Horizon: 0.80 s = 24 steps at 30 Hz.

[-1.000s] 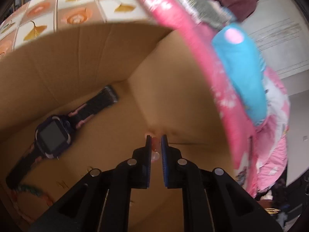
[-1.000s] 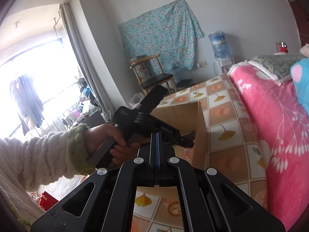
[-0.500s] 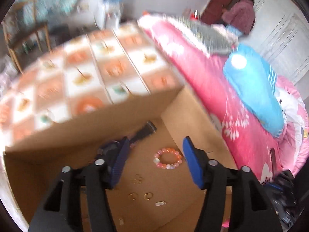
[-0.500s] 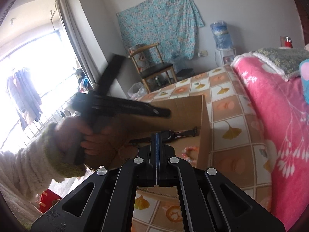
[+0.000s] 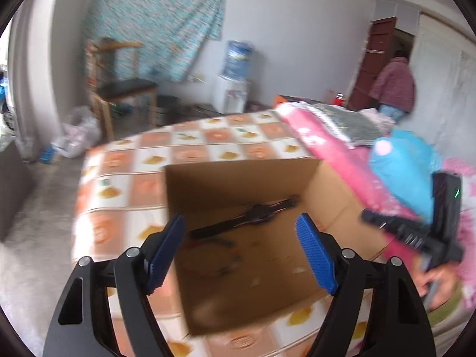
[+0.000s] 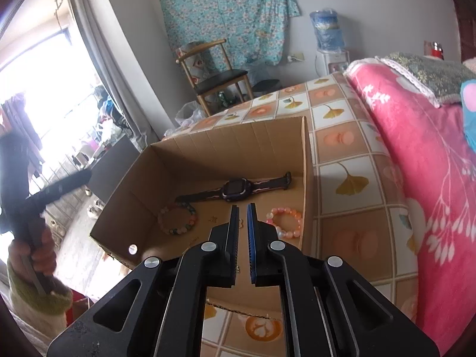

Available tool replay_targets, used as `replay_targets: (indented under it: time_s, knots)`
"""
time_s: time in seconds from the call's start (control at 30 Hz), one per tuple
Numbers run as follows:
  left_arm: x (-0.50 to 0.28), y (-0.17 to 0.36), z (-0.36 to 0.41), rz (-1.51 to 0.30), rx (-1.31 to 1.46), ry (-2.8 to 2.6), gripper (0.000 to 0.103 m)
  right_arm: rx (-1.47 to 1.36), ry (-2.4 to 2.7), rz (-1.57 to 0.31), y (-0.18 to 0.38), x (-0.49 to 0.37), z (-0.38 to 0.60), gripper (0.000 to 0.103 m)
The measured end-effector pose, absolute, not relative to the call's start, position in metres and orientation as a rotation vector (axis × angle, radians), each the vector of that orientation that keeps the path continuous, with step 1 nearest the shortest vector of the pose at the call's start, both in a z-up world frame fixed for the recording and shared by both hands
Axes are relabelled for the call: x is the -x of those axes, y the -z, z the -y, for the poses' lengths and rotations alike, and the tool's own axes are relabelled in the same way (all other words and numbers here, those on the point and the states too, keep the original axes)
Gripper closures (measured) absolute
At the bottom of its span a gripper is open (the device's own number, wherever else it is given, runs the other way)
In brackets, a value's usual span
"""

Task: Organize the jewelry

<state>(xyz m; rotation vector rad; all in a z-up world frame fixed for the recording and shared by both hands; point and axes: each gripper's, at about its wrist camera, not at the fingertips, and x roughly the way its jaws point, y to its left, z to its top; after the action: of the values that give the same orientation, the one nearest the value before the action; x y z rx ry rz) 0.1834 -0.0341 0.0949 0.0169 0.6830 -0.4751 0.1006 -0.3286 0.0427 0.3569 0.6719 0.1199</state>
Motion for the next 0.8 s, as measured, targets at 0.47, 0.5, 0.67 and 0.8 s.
replay_targets:
  time_s: [0.47,0.5,0.67,0.8]
  knots:
    - [-0.098,-0.095,-0.016,-0.531,0.011,0.444,0.011,-0.336,-0.123,-0.585,-0.085,-0.057,0.297,0.030]
    - [-0.092,-0.097,-0.014,-0.501,0.012,0.434,0.004,-0.316,-0.117,-0.574,-0.091,-0.054,0.290,0.022]
    - [-0.080,-0.093,0.005,-0.488,-0.047,0.347,0.004,-0.228,-0.028,-0.569,-0.103,-0.042,0.265,0.009]
    - [-0.081,-0.083,0.016,-0.503,-0.081,0.273,0.004,-0.196,0.069,-0.661,-0.083,-0.042,0.249,0.008]
